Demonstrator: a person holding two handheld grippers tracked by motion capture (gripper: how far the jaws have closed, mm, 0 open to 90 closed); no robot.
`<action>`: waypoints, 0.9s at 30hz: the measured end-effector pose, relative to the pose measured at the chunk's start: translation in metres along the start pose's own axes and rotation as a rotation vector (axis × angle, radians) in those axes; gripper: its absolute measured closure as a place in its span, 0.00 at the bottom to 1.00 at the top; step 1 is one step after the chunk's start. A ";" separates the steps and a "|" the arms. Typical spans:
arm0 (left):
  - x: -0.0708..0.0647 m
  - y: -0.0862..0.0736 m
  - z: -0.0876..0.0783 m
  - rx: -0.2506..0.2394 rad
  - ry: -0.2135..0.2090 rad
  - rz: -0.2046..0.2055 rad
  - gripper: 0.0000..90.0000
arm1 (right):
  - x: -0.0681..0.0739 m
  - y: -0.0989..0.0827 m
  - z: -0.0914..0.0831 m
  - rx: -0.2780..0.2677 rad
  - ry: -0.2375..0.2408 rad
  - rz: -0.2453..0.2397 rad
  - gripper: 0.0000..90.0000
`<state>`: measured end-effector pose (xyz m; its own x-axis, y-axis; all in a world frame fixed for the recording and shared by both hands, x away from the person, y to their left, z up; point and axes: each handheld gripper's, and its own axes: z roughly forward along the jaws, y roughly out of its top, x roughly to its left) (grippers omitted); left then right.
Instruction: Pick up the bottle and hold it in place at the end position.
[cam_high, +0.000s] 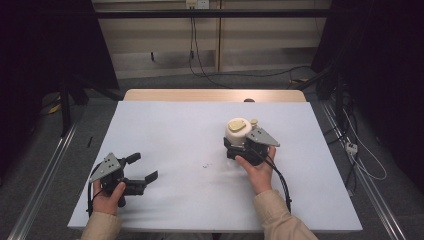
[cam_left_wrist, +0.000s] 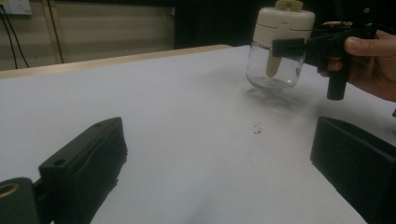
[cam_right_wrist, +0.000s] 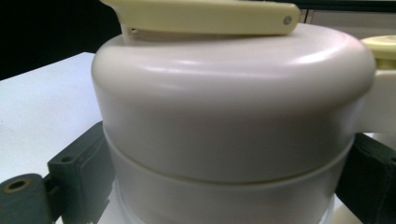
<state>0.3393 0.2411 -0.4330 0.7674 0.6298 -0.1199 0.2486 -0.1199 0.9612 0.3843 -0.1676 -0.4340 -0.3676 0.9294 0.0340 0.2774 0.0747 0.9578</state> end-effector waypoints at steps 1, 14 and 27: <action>0.001 0.000 -0.001 -0.004 0.005 0.000 0.04 | 0.000 0.000 0.001 -0.002 0.000 0.002 0.06; 0.001 0.000 -0.001 -0.005 0.004 -0.006 0.03 | 0.002 0.002 0.015 -0.005 -0.003 0.013 0.06; 0.001 0.000 0.000 -0.002 -0.002 -0.003 0.03 | 0.001 -0.001 0.025 0.006 -0.013 0.035 0.06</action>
<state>0.3396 0.2420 -0.4332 0.7680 0.6285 -0.1229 0.2496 -0.1170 0.9613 0.4062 -0.1575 -0.4426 -0.3462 0.9360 0.0642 0.2958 0.0439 0.9542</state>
